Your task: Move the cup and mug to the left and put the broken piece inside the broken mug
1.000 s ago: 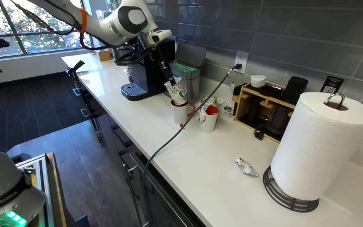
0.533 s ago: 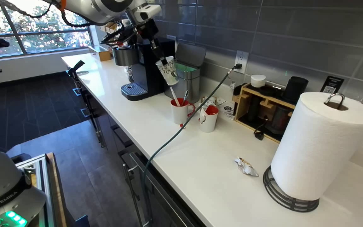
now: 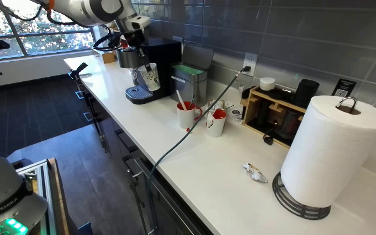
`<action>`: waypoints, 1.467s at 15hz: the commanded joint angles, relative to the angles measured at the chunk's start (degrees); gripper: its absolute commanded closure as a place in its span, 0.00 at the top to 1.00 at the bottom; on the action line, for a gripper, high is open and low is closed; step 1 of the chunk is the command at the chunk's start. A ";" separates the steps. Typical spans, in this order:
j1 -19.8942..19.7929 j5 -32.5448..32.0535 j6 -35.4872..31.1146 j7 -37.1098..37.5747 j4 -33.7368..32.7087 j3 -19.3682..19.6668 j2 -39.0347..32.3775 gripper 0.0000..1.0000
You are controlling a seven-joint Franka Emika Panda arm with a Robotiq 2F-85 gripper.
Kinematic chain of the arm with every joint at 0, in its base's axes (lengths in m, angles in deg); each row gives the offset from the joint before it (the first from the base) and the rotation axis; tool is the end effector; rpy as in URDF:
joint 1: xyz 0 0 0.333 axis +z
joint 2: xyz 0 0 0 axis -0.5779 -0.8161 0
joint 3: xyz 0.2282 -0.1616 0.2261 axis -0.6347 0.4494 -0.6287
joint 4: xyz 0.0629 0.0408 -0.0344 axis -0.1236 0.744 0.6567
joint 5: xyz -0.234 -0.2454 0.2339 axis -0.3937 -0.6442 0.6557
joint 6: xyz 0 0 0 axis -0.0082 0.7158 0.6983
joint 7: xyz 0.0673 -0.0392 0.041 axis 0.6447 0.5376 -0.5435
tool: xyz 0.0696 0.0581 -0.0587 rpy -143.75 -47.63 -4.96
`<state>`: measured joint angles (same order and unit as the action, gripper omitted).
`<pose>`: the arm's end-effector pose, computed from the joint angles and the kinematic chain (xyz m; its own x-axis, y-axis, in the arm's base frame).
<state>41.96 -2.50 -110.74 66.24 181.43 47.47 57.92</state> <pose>0.5365 0.1604 0.5496 0.9068 -0.2738 0.3206 -0.2803 -0.9595 -0.0267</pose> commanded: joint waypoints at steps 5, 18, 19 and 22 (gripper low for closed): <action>1.35 -3.12 -6.04 6.89 -1.24 -0.91 -11.24 0.01; 5.32 5.08 -6.63 9.59 -13.00 1.81 -24.42 0.01; 5.57 5.32 -6.48 9.59 -13.75 2.08 -24.99 0.01; 6.22 5.37 -6.05 9.47 -15.05 2.97 -25.98 0.30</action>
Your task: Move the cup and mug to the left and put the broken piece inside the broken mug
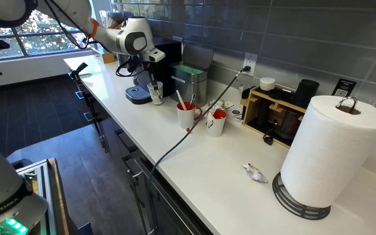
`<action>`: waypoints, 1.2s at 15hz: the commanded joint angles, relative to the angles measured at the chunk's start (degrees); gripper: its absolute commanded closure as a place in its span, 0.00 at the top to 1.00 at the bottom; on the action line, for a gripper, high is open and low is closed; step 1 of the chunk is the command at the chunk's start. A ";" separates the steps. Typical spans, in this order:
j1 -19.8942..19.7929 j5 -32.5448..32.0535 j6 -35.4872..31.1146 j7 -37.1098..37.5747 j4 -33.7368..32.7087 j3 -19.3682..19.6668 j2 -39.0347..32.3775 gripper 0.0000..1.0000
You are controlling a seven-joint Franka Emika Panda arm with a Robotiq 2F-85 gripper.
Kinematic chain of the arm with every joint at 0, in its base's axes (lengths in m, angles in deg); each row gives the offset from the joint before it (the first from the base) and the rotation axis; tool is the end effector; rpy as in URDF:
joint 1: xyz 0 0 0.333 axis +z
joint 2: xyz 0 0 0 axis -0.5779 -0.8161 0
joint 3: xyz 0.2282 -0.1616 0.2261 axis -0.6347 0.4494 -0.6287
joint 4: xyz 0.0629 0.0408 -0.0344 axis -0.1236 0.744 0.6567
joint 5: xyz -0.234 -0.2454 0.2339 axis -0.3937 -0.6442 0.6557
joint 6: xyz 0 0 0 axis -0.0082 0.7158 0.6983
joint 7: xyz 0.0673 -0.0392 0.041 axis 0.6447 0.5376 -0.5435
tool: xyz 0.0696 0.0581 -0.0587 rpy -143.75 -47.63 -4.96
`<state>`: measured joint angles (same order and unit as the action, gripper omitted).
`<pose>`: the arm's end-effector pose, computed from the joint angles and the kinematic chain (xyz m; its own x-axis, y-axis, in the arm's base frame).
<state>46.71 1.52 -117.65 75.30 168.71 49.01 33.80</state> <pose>0.6397 0.2225 0.4168 0.8928 -0.4173 0.1695 -0.4003 -0.9077 -0.1258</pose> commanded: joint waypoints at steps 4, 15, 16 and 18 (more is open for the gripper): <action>1.38 2.44 1.89 -0.43 -2.69 2.01 -0.90 0.60; -5.11 -6.66 20.63 -17.26 4.90 6.58 17.49 1.00; -6.06 -8.16 20.62 -16.85 5.56 7.13 17.91 1.00; -8.06 -10.79 19.38 -13.58 6.90 8.22 17.32 1.00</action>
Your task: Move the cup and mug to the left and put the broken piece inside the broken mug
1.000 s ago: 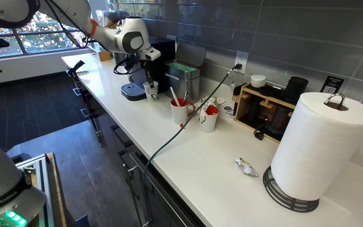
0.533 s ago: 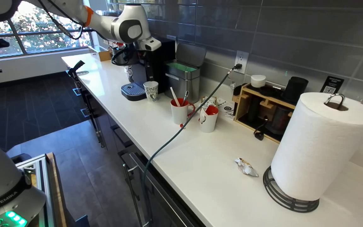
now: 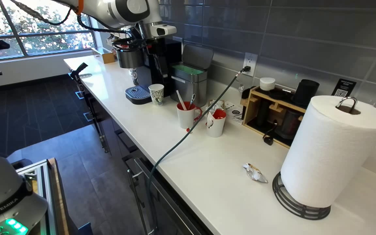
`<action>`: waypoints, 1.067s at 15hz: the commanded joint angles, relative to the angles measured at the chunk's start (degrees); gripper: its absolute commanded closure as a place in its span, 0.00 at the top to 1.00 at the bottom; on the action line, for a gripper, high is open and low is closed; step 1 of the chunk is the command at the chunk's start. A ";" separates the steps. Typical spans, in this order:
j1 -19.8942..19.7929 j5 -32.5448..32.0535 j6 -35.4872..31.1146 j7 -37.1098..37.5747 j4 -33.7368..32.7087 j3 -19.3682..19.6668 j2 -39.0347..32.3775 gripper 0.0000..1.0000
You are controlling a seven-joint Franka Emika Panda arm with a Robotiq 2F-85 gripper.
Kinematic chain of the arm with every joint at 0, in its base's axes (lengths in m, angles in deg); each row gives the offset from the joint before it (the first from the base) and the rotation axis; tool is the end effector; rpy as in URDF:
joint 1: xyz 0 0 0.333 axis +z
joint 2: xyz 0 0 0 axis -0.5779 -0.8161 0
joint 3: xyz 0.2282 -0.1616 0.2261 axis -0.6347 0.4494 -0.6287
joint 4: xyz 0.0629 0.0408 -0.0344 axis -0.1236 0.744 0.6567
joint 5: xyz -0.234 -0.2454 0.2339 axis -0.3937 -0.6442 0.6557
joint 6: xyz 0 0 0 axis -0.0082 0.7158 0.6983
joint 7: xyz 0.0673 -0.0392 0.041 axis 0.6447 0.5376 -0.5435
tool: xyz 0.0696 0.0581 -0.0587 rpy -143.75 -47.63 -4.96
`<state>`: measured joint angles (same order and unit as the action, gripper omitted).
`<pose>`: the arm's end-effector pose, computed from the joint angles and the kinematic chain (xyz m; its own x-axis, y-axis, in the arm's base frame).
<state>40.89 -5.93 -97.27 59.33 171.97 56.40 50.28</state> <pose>0.5896 0.0559 0.5346 0.9319 -0.3195 0.1717 -0.3448 -0.9273 0.1459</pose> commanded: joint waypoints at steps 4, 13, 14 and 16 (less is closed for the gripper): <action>-4.82 -0.96 -4.68 12.85 5.54 2.57 -2.96 1.00; -4.83 3.55 -17.06 33.18 9.53 3.85 -5.53 1.00; -4.77 3.02 -18.39 34.40 9.64 3.87 -5.72 1.00; -4.63 0.92 -20.37 36.72 9.38 4.12 -7.18 1.00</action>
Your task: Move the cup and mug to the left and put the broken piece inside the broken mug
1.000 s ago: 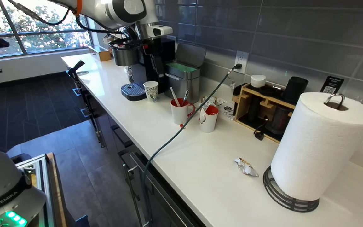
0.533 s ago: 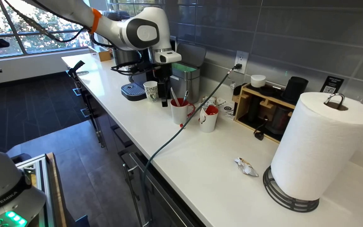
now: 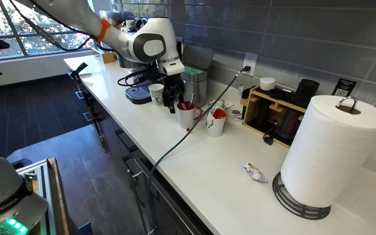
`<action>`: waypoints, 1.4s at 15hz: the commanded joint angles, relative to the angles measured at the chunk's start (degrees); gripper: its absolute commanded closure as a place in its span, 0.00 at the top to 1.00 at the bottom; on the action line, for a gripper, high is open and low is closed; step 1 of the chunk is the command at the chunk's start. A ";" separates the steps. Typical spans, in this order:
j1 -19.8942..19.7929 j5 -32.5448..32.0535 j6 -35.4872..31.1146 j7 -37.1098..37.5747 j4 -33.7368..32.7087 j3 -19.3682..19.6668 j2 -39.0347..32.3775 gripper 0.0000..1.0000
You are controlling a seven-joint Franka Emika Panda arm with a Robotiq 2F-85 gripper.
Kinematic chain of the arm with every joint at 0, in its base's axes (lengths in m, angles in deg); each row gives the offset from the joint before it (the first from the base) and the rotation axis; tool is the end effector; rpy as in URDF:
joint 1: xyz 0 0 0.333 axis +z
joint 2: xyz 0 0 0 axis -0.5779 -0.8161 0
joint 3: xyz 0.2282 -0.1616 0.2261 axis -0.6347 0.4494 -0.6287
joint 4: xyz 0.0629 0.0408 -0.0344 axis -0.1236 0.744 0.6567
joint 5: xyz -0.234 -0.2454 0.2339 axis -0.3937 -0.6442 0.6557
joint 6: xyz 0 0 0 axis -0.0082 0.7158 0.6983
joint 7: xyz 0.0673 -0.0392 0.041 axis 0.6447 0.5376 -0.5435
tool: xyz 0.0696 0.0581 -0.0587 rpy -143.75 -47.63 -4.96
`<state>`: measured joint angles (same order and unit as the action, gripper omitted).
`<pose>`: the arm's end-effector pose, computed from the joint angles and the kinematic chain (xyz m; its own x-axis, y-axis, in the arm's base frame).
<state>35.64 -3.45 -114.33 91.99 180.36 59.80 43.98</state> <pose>0.6063 -0.0233 0.4243 0.4985 -0.8457 0.1906 -0.8579 -0.5128 -0.0317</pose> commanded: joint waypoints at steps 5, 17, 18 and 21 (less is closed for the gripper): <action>1.49 -2.51 -5.56 7.06 0.01 0.75 -4.49 0.93; 3.79 -2.95 -7.16 8.71 -1.56 2.03 -7.23 0.00; 3.83 -2.79 -7.20 8.66 -1.80 2.06 -7.12 0.00; 3.62 -0.09 -7.03 5.85 -1.44 0.90 -6.00 0.03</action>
<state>38.70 -5.25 -121.03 98.90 178.92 61.10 37.31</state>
